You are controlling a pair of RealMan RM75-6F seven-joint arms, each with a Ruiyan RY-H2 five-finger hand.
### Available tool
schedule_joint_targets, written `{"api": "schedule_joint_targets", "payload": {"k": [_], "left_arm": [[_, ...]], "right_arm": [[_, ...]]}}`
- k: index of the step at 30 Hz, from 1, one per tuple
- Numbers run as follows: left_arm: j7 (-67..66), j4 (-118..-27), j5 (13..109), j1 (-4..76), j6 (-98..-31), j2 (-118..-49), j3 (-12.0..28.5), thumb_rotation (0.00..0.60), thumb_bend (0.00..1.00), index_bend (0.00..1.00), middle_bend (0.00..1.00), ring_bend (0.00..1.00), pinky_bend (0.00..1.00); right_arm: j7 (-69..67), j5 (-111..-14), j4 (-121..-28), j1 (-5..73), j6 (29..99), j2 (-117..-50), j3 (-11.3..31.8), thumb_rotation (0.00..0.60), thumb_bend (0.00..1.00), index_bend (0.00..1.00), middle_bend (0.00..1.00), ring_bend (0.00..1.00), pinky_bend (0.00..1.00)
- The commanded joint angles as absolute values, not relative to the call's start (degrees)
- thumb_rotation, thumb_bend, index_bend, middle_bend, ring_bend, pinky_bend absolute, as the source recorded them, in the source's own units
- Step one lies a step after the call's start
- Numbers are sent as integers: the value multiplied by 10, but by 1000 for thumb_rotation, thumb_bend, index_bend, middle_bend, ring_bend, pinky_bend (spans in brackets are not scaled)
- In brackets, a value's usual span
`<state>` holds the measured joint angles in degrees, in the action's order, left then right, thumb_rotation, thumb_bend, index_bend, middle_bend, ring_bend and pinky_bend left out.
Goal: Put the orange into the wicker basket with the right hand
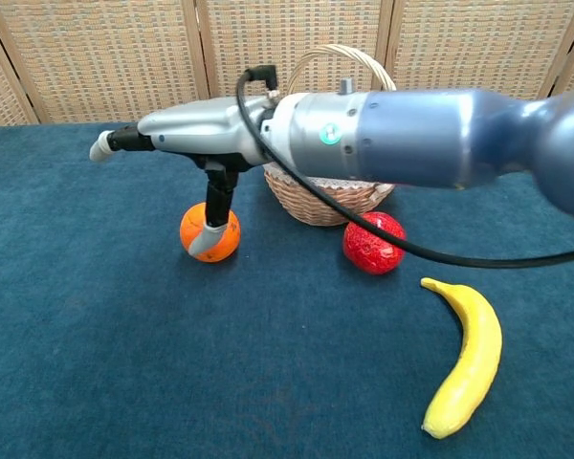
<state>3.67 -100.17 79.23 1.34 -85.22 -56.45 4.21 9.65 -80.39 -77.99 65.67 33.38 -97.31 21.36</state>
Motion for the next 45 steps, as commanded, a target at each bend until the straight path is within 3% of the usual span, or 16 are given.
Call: {"api": "schedule_joint_targets", "payload": {"k": [1, 6, 11, 18, 20, 21, 24, 27, 36, 42, 45], "left_arm": [[41, -1000, 787, 15, -849, -563, 44, 600, 0, 0, 0, 0, 0], [48, -995, 776, 17, -843, -561, 49, 600, 0, 0, 0, 0, 0], [47, -993, 757, 22, -829, -562, 54, 600, 0, 0, 0, 0, 0], [48, -989, 747, 24, -823, -563, 57, 600, 0, 0, 0, 0, 0], [48, -988, 744, 25, -821, -563, 58, 600, 0, 0, 0, 0, 0], [47, -987, 743, 26, -819, -564, 59, 600, 0, 0, 0, 0, 0], [43, -988, 742, 28, -817, -565, 59, 600, 0, 0, 0, 0, 0], [42, -989, 743, 28, -818, -565, 58, 600, 0, 0, 0, 0, 0], [39, -990, 752, 30, -812, -566, 52, 600, 0, 0, 0, 0, 0], [39, -994, 766, 28, -817, -566, 46, 600, 0, 0, 0, 0, 0], [36, -996, 774, 26, -824, -568, 44, 600, 0, 0, 0, 0, 0]], "right_arm": [[157, -728, -696, 701, 305, -1034, 236, 600, 0, 15, 19, 0, 28], [193, -652, -642, 731, 287, -1063, 233, 600, 0, 15, 19, 0, 28], [236, -570, -585, 773, 252, -1095, 202, 600, 0, 15, 19, 0, 28], [278, -518, -512, 794, 264, -1126, 158, 600, 9, 30, 19, 0, 83], [284, -515, -502, 794, 274, -1129, 152, 600, 41, 88, 52, 19, 181], [284, -516, -500, 793, 279, -1129, 150, 600, 83, 147, 109, 66, 284], [278, -539, -497, 788, 305, -1131, 146, 600, 257, 329, 321, 287, 580], [249, -570, -509, 778, 326, -1124, 147, 600, 380, 422, 438, 403, 699], [165, -663, -663, 725, 445, -983, 195, 600, 421, 455, 486, 412, 705], [176, -638, -708, 679, 483, -889, 213, 600, 424, 455, 495, 412, 702], [181, -626, -728, 648, 480, -843, 196, 600, 424, 455, 495, 412, 696]]}}
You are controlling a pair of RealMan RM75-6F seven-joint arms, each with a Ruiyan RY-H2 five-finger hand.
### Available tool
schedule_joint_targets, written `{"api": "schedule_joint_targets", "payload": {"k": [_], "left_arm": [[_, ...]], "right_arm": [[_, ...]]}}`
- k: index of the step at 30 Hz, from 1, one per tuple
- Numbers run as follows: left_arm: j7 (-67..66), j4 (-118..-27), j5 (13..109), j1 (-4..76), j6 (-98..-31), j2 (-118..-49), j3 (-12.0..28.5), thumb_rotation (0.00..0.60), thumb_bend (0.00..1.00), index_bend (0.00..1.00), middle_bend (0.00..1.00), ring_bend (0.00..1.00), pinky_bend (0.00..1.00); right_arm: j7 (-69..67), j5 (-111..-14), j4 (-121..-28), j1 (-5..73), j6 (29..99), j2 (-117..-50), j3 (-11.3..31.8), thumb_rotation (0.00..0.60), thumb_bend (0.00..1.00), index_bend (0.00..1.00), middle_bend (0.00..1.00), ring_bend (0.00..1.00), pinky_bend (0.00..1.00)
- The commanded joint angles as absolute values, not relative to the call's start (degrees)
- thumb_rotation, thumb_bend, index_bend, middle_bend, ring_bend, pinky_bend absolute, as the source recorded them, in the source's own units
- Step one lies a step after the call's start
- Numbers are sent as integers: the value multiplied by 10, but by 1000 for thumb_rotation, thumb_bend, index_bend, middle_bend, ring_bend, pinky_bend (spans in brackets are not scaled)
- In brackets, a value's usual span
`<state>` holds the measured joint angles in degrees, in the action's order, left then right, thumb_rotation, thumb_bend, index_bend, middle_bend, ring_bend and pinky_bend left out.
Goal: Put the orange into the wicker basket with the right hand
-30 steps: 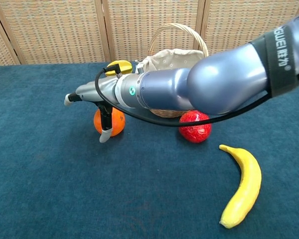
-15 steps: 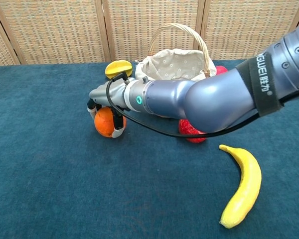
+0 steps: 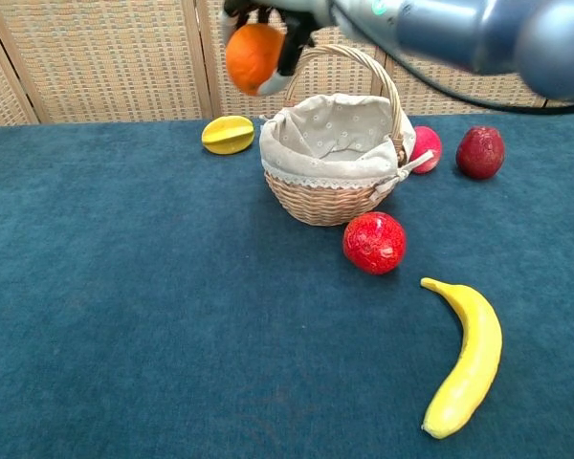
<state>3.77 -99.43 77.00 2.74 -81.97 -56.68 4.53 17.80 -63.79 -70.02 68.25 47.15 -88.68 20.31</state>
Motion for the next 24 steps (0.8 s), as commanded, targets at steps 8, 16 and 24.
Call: {"api": "schedule_joint_targets", "payload": {"k": [8, 16, 24], "left_arm": [[24, -1000, 792, 23, -835, -573, 36, 600, 0, 0, 0, 0, 0], [21, -997, 788, 27, -828, -576, 37, 600, 0, 0, 0, 0, 0], [26, -996, 789, 27, -827, -574, 37, 600, 0, 0, 0, 0, 0]], "right_arm": [[158, -654, -734, 634, 476, -840, 170, 600, 424, 455, 495, 412, 656], [189, -660, -701, 646, 467, -867, 156, 600, 67, 238, 140, 115, 297], [240, -637, -717, 645, 479, -862, 157, 600, 0, 39, 0, 0, 1]]}}
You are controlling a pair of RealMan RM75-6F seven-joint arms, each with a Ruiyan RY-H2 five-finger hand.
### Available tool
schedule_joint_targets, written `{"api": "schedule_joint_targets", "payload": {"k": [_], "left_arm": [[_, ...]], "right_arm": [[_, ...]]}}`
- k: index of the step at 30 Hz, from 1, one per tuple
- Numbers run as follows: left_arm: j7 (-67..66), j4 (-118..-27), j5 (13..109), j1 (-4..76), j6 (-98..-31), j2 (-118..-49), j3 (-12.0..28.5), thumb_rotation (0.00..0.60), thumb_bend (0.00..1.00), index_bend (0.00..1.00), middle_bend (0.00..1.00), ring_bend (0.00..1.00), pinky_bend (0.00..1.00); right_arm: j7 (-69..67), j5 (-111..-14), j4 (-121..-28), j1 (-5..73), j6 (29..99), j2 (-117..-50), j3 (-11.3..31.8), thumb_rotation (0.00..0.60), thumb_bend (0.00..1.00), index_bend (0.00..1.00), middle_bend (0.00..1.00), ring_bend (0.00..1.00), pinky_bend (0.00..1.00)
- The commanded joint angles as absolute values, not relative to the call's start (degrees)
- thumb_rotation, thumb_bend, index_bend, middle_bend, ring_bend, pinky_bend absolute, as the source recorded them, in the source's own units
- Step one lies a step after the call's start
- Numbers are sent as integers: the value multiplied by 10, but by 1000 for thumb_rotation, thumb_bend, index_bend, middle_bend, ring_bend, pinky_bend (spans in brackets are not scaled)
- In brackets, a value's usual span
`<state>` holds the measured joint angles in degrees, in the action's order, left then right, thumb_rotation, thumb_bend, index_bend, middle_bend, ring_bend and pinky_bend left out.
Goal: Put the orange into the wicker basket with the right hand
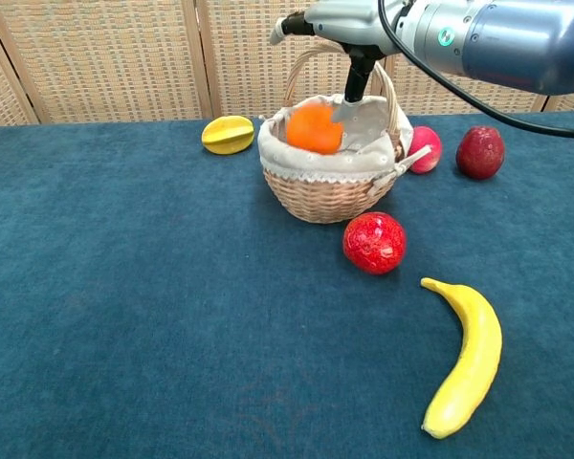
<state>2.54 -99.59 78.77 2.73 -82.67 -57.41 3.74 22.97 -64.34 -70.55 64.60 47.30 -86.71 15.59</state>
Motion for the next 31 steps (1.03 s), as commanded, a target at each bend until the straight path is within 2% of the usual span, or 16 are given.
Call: {"api": "schedule_joint_targets", "payload": {"k": [1, 6, 11, 14, 23, 27, 31], "left_arm": [[26, -997, 790, 27, -828, -573, 37, 600, 0, 0, 0, 0, 0], [29, -1000, 798, 25, -833, -572, 34, 600, 0, 0, 0, 0, 0], [34, -999, 806, 23, -835, -570, 30, 600, 0, 0, 0, 0, 0], [43, -997, 814, 22, -837, -568, 28, 600, 0, 0, 0, 0, 0], [54, -992, 843, 18, -850, -567, 18, 600, 0, 0, 0, 0, 0], [60, -989, 856, 14, -861, -568, 15, 600, 0, 0, 0, 0, 0], [71, -989, 867, 11, -869, -564, 11, 600, 0, 0, 0, 0, 0]], "right_arm": [[243, -635, -724, 644, 482, -859, 159, 600, 0, 39, 0, 0, 0], [252, -638, -769, 631, 511, -833, 164, 600, 0, 38, 0, 0, 0], [235, -657, -849, 586, 560, -776, 159, 600, 0, 39, 0, 0, 0], [186, -718, -902, 512, 622, -712, 119, 600, 0, 39, 0, 0, 0], [66, -823, -961, 328, 780, -621, 13, 600, 0, 12, 0, 0, 0], [51, -831, -974, 263, 826, -604, -17, 600, 0, 0, 0, 0, 0], [37, -847, -938, 219, 863, -619, -29, 600, 0, 0, 0, 0, 0]]}}
